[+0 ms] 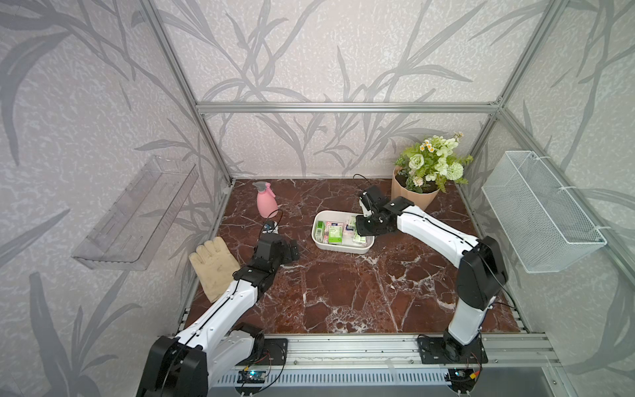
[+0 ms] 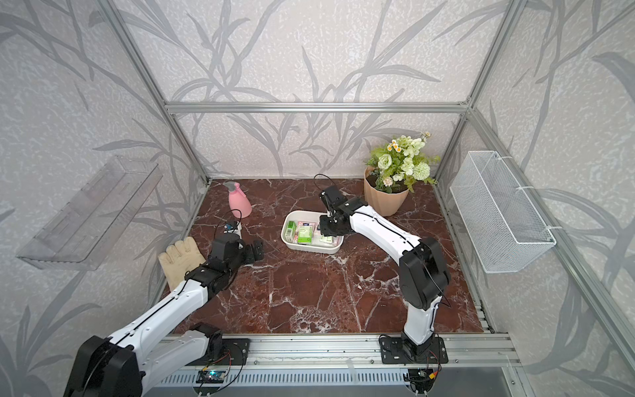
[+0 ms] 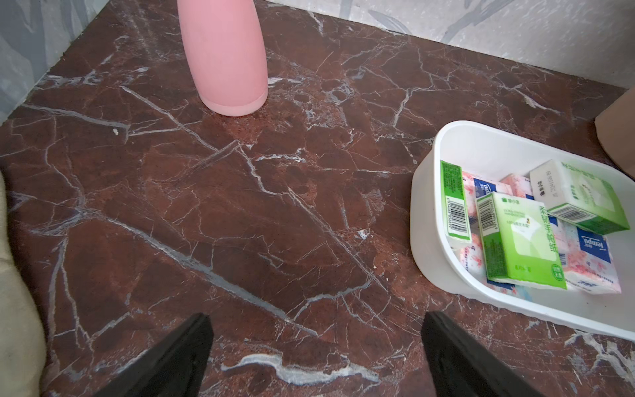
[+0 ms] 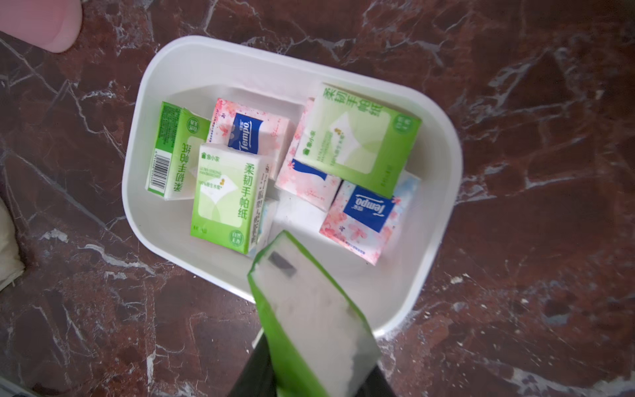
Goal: Take the pocket tissues out of the storage box
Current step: Pick up the pocket tissues from the storage box, then place the pocket tissues at the center of the board.
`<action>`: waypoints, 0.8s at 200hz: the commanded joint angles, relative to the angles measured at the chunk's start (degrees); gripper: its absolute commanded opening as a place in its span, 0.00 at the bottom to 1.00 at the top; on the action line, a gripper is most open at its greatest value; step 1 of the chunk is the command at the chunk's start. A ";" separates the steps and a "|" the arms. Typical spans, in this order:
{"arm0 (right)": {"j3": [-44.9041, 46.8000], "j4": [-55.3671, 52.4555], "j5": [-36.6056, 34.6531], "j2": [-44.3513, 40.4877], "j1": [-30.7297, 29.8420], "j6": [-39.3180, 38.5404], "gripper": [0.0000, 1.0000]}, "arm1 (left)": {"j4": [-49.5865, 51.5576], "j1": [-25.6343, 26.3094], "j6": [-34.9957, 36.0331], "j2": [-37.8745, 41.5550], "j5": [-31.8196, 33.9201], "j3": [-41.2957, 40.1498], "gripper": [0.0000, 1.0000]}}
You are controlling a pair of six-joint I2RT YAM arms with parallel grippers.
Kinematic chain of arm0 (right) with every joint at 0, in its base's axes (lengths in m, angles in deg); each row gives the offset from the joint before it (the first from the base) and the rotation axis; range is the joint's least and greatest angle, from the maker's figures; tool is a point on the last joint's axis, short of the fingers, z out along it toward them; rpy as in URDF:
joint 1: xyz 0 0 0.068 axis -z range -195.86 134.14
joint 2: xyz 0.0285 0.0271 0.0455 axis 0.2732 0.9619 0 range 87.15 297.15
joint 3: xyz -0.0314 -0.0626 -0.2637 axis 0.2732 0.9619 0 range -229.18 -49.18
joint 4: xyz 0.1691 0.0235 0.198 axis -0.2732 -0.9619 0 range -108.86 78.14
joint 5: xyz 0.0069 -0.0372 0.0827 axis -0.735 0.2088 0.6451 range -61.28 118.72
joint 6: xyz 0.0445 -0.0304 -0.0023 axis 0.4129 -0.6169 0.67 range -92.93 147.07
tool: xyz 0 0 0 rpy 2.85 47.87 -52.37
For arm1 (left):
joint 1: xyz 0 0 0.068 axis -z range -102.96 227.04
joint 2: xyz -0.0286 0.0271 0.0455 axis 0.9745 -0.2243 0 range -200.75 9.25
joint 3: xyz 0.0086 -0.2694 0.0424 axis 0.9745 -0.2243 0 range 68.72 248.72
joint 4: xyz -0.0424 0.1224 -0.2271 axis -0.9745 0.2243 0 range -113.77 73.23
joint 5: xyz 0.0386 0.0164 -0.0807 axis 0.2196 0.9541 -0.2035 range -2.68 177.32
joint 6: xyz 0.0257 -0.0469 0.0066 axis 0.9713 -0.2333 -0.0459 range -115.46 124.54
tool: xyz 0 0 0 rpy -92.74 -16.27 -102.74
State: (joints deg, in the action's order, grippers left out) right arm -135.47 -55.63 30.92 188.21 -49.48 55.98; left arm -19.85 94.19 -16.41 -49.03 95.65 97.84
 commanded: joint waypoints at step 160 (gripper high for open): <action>27.26 1.92 14.84 -10.38 12.40 -9.48 0.32 | -0.67 -0.52 2.23 -1.99 0.82 3.11 1.00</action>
State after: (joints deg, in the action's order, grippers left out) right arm -108.60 -57.07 42.96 175.77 -37.22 48.02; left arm -19.94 93.95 -15.39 -50.08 96.22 98.67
